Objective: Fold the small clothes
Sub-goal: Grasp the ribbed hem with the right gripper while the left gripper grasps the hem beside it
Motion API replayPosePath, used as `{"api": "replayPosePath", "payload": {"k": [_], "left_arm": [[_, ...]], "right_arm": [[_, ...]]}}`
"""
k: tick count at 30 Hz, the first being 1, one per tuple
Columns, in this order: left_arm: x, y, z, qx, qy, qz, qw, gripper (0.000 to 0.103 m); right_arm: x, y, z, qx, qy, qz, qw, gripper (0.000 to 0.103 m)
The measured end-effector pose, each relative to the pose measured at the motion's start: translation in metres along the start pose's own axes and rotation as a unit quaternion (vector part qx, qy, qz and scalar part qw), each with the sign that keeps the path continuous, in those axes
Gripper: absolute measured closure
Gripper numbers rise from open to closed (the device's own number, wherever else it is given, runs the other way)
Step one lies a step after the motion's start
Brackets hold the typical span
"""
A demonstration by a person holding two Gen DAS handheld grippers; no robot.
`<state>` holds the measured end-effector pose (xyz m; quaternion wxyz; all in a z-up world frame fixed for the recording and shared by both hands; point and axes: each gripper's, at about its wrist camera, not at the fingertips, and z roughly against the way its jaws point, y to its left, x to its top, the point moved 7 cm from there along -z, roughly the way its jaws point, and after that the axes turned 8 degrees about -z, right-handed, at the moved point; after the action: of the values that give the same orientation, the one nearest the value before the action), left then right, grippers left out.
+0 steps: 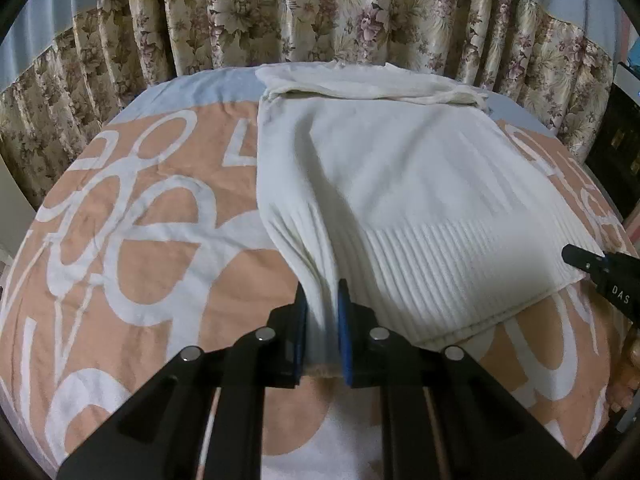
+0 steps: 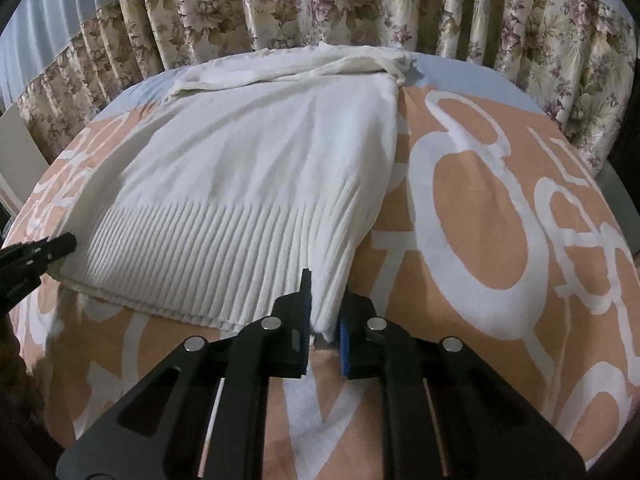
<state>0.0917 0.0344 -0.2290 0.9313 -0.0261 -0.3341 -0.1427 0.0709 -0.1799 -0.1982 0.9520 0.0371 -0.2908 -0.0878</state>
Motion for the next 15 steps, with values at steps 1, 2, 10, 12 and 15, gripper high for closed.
{"api": "replayPosePath", "payload": {"k": [1, 2, 10, 12, 15], "left_arm": [[0.002, 0.002, 0.003, -0.003, 0.0, 0.006, 1.0, 0.089], [0.003, 0.003, 0.005, -0.004, -0.001, 0.008, 1.0, 0.089], [0.007, -0.006, 0.041, -0.003, -0.001, -0.006, 1.0, 0.089], [0.001, -0.006, 0.05, -0.011, 0.005, 0.006, 0.9999, 0.089], [-0.009, -0.004, 0.062, -0.011, 0.015, 0.023, 0.9996, 0.089]], "right_arm": [[0.001, 0.0, 0.002, 0.001, 0.0, -0.004, 1.0, 0.093], [0.002, -0.001, 0.005, 0.001, -0.001, -0.006, 1.0, 0.093], [0.006, -0.003, 0.047, 0.007, -0.017, -0.018, 1.0, 0.094], [0.003, -0.002, 0.06, 0.009, -0.018, -0.019, 1.0, 0.094], [-0.006, -0.001, 0.074, 0.014, -0.012, -0.022, 1.0, 0.094]]}}
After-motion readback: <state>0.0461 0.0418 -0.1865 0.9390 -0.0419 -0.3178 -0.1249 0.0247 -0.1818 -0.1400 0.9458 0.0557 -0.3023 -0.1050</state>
